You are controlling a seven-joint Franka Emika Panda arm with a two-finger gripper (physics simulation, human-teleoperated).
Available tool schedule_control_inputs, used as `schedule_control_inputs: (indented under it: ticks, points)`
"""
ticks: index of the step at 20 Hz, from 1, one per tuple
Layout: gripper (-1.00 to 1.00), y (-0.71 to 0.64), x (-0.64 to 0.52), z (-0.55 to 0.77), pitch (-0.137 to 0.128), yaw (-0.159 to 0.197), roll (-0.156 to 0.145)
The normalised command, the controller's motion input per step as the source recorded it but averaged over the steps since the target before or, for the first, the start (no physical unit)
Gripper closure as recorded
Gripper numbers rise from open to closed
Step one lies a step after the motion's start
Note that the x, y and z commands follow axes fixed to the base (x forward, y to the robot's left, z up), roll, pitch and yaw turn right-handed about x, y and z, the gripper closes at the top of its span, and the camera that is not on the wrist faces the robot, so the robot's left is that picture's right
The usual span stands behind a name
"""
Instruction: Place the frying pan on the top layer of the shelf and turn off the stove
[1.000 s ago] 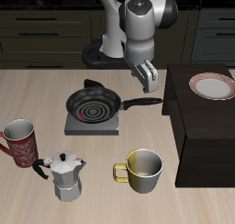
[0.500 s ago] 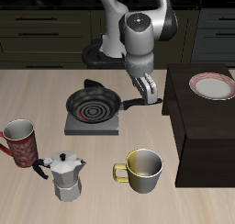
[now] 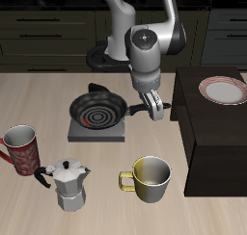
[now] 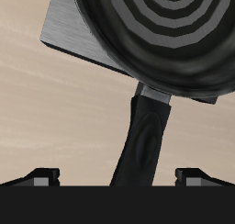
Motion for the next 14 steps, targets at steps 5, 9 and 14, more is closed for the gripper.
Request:
schedule_control_inputs:
  ticks: [5, 9, 14]
  points:
    - [-1.00, -0.04, -0.17, -0.30, 0.021, -0.037, -0.013]
    - [1.00, 0.00, -0.17, -0.07, -0.037, -0.045, 0.017]
    - [1.00, -0.14, -0.14, 0.12, -0.040, -0.019, -0.009]
